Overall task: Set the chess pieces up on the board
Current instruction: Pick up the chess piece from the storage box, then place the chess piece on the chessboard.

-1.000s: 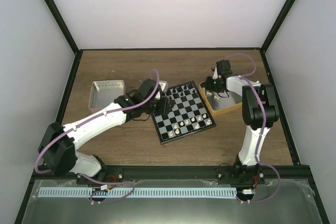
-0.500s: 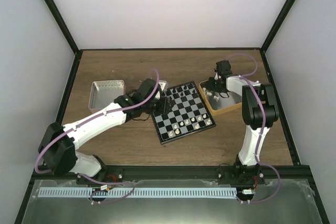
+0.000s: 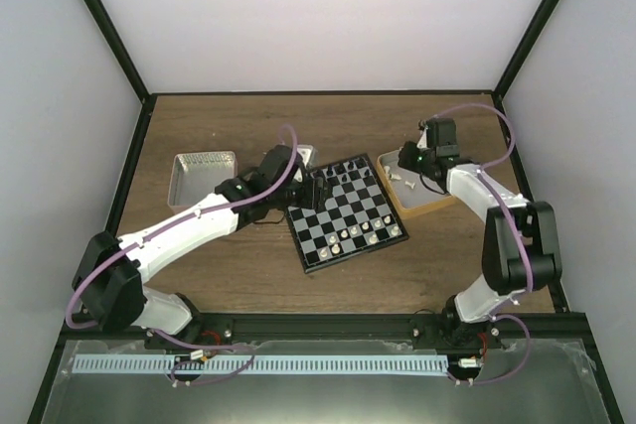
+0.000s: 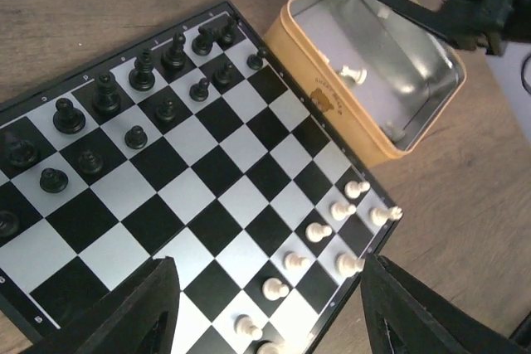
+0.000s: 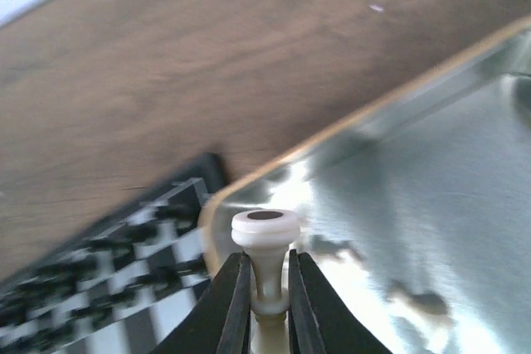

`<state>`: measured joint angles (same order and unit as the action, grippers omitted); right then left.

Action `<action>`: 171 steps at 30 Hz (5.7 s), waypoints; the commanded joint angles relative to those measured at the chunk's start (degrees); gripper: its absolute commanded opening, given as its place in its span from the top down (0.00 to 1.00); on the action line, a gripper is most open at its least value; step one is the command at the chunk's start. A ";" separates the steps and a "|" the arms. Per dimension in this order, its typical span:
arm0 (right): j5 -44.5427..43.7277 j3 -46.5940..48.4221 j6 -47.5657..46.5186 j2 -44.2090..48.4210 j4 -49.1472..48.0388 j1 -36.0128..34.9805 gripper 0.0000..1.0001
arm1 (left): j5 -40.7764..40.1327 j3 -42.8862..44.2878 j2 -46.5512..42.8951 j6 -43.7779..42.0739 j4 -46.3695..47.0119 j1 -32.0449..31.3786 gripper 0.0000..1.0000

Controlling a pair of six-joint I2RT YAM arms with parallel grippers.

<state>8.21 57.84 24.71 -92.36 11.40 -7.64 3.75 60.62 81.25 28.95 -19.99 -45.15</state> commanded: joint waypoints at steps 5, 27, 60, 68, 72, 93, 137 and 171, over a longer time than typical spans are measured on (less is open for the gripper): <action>25.97 -6.30 -5.97 9.71 -14.62 -6.23 0.90 | 6.19 8.23 -3.20 9.87 -2.00 7.77 0.25; 44.09 -8.03 -14.18 13.12 -18.62 -20.05 0.89 | 24.30 1.12 -1.48 20.14 5.77 11.04 0.32; 32.79 -21.35 20.80 23.29 -42.52 -21.10 0.43 | 33.91 -13.88 -4.41 55.76 40.66 13.32 0.91; 33.43 -19.84 27.93 19.93 -42.85 -21.63 0.42 | 34.50 -15.05 -3.49 65.36 48.28 13.33 0.91; 32.82 -20.19 29.39 20.17 -43.25 -21.63 0.52 | 34.22 -15.35 -3.26 66.49 48.68 13.34 0.91; 30.39 -16.45 29.93 23.00 -29.22 -21.73 0.97 | 27.31 -13.20 -4.62 53.72 35.22 13.41 0.55; -3.16 13.64 2.39 -5.88 49.42 -37.27 0.96 | -25.57 -10.04 -32.16 -8.48 4.91 13.50 0.21; -1.53 16.31 0.81 -7.93 48.38 -37.27 0.73 | -25.72 -10.39 -31.33 -8.21 4.80 13.52 0.21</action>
<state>7.40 71.88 25.30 -100.66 59.46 -44.45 -21.61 50.76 49.87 20.78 -15.99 -31.81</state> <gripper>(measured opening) 0.269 0.792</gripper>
